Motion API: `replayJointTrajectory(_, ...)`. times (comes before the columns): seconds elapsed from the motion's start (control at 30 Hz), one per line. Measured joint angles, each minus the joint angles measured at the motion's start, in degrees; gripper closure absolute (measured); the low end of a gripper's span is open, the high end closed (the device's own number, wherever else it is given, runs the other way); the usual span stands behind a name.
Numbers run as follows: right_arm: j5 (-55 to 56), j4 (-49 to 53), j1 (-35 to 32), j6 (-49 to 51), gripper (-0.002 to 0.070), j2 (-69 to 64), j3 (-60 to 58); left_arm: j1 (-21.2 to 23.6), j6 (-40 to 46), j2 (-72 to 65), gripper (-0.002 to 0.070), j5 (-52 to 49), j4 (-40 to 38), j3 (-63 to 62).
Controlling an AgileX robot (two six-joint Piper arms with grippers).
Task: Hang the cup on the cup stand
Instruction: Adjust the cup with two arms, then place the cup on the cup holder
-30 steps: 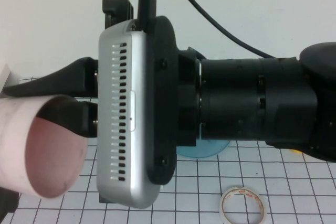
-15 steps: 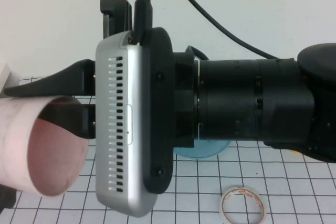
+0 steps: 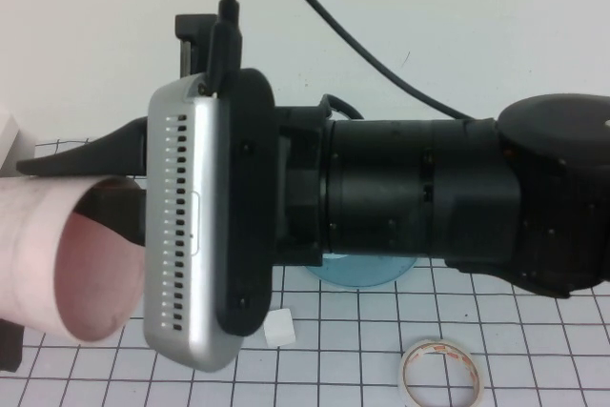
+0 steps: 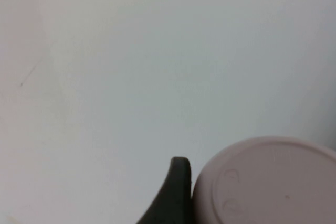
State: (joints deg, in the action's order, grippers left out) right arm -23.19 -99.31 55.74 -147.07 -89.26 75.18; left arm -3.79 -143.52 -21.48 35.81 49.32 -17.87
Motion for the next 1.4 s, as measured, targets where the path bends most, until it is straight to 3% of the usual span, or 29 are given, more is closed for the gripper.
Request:
replayJointTrajectory(0.27, 0.6, -0.1, 0.0, -0.3, 0.0633, -0.3, 0.0, 0.0, 2.9, 0.0, 0.0134, -1.9, 0.0, 0.0)
replayJointTrajectory(0.53, 0.6, 0.5, 0.0, 2.4, 0.0404, -1.0, -0.1, 0.0, 8.1, 0.0, 0.0134, -1.4, -0.7, 0.0)
replayJointTrajectory(0.73, 1.0, 0.7, 0.0, 9.9, 0.0293, -1.3, -0.1, 0.0, 14.8, 0.0, 0.0134, -4.0, -2.0, 0.0)
replayJointTrajectory(0.9, 1.4, 4.3, 0.0, 15.4, 0.0276, -0.3, -0.1, 0.0, 21.8, 0.0, 0.0134, -4.4, -4.4, -0.9)
replayJointTrajectory(1.13, 2.7, 20.8, -0.1, 30.4, 0.0273, 3.1, -3.1, 0.0, 33.5, 0.0, 0.0134, -4.7, -4.7, -8.0)
replayJointTrajectory(1.4, 12.3, 24.1, -0.4, 37.0, 0.0273, 9.6, -10.6, 0.0, 36.0, 0.0, 0.0134, -5.4, -0.2, -11.1)
